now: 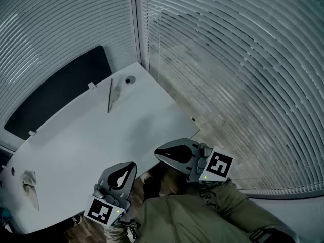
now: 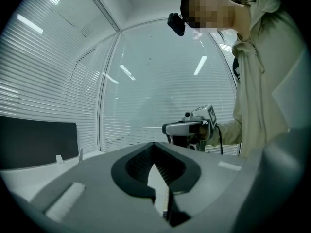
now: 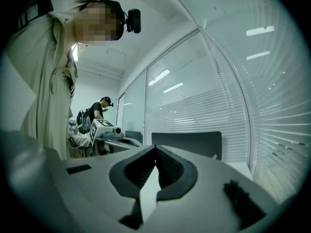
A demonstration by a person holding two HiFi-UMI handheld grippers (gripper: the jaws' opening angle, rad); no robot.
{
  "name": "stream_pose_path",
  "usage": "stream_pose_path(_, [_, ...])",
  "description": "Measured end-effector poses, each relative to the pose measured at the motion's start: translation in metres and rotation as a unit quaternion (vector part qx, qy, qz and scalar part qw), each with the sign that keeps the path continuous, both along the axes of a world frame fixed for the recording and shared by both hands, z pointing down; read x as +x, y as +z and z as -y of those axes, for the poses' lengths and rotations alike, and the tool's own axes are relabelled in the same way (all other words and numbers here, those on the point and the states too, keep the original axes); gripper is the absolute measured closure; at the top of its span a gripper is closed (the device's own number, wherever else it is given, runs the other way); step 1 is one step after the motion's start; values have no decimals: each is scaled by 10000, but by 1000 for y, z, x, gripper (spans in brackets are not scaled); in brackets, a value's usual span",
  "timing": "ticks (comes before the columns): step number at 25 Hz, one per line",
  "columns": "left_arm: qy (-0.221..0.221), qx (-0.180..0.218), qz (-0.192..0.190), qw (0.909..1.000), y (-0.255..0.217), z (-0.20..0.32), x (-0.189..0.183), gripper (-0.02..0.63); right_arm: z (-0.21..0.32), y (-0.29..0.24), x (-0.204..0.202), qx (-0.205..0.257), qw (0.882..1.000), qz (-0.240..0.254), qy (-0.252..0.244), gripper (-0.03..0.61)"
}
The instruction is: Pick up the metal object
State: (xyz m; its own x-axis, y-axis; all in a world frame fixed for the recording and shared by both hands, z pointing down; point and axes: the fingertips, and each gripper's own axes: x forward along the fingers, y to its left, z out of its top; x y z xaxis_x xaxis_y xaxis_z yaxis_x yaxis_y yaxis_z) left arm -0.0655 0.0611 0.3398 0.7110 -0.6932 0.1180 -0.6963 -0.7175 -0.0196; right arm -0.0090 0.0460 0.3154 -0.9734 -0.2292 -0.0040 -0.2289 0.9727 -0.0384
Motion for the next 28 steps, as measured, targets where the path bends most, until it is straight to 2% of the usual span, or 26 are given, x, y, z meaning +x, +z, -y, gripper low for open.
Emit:
stream_pose_path(7, [96, 12, -43, 9999, -1, 77, -42, 607, 73, 1, -47, -92, 9999, -65, 66, 575])
stream_pose_path(12, [68, -528, -125, 9985, 10, 118, -65, 607, 119, 7, -72, -222, 9997, -107, 68, 575])
stream_pose_path(17, [-24, -507, -229, 9985, 16, 150, -89, 607, 147, 17, -95, -415, 9988, -251, 33, 575])
stream_pose_path(21, [-179, -1011, -323, 9942, 37, 175, -98, 607, 168, 37, -103, -698, 9967, -398, -64, 575])
stream_pose_path(28, [-566, -1498, -253, 9868, 78, 229, -109, 607, 211, 71, -112, -1275, 9910, -351, -197, 575])
